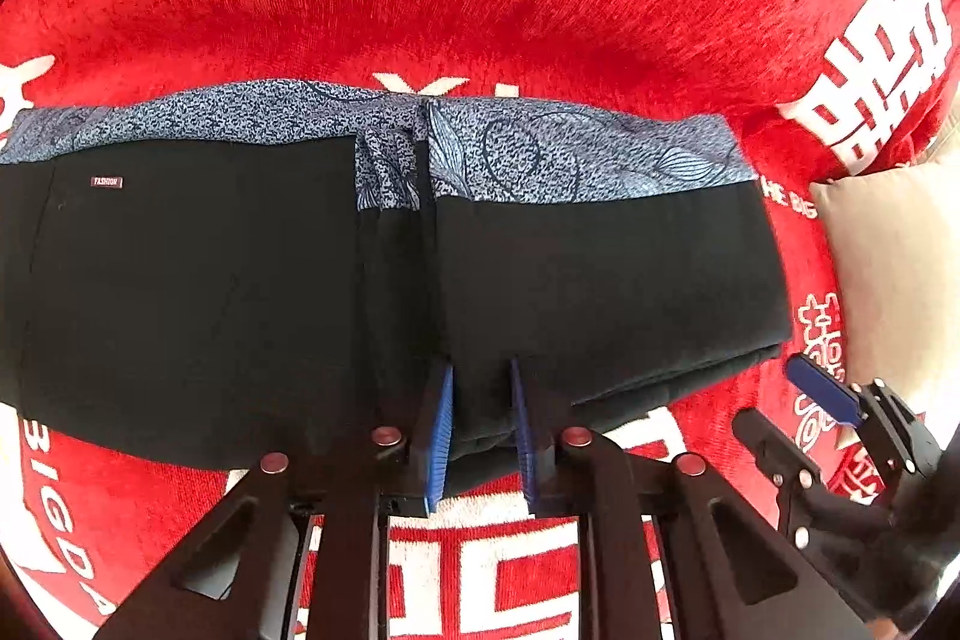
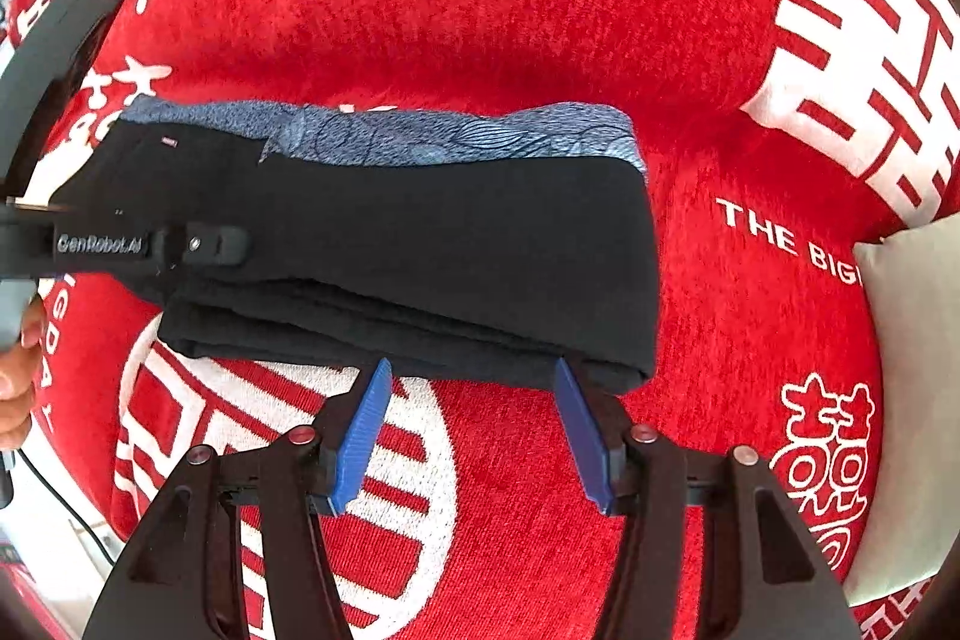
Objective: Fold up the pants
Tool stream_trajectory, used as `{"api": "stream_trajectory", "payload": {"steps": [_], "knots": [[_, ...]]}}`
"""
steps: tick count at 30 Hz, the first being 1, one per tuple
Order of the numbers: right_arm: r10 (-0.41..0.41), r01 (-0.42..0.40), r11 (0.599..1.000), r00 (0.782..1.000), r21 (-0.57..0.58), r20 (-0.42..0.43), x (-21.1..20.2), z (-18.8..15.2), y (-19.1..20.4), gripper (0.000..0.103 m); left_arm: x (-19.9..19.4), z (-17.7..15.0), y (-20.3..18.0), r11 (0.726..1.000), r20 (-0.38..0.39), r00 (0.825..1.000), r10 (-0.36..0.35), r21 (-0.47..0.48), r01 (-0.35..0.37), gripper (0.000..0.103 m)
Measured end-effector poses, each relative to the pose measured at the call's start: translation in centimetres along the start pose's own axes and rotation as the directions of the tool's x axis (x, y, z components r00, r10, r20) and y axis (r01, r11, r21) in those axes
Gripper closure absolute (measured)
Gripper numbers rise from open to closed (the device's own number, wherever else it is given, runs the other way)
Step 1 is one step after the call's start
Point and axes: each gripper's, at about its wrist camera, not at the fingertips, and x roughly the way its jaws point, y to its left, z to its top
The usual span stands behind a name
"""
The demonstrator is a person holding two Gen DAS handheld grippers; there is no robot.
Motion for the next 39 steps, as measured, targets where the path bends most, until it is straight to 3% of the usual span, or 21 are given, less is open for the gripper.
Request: {"api": "stream_trajectory", "payload": {"steps": [5,6,9,14,19,21,24,27,30,35,39], "knots": [[0.004,-0.004,1.000,1.000,0.023,0.002,-0.6,0.3,-1.0,0.046,0.1,-1.4,0.1,0.999,-0.017,0.999,0.032,0.038,-0.032,0.086],[0.003,-0.003,1.000,1.000,0.025,-0.001,-0.6,0.3,-1.1,0.046,0.7,-2.0,0.2,0.998,-0.030,0.998,0.049,0.045,-0.047,0.092],[0.023,-0.022,0.999,0.999,0.045,-0.022,-0.3,0.2,-1.4,0.046,1.3,-3.0,0.6,0.997,-0.001,0.999,0.053,0.049,-0.053,0.092],[0.056,-0.055,0.994,0.998,0.095,-0.002,-0.6,1.1,-3.3,0.046,-1.1,-2.7,0.6,0.992,0.050,0.992,0.115,0.043,-0.117,0.092],[0.084,-0.088,0.972,0.996,0.216,0.027,0.3,4.9,-7.4,0.046,-3.2,-0.4,0.8,0.989,0.094,0.985,0.145,0.018,-0.147,0.092],[0.089,-0.095,0.960,0.995,0.262,0.035,1.3,6.8,-9.0,0.060,-2.9,1.2,0.2,0.987,0.114,0.981,0.155,0.022,-0.158,0.092],[0.097,-0.097,0.948,0.995,0.304,0.014,3.6,9.7,-10.4,0.068,-1.8,3.2,-1.2,0.987,0.126,0.981,0.149,0.035,-0.154,0.092],[0.112,-0.108,0.954,0.994,0.280,0.001,5.6,12.0,-9.9,0.069,0.6,4.4,-2.2,0.983,0.102,0.980,0.172,0.043,-0.177,0.092],[0.139,-0.129,0.969,0.990,0.213,-0.030,7.4,13.2,-8.4,0.070,2.6,4.4,-2.2,0.969,0.082,0.968,0.237,0.047,-0.241,0.092],[0.058,-0.046,0.994,0.990,0.095,-0.128,10.9,13.0,-7.8,0.072,4.2,4.0,-1.4,0.962,0.074,0.960,0.270,0.027,-0.272,0.092],[0.043,-0.036,0.997,0.992,0.061,-0.122,11.4,13.0,-7.6,0.072,4.5,3.7,-1.7,0.954,0.095,0.952,0.292,0.036,-0.296,0.092]]}}
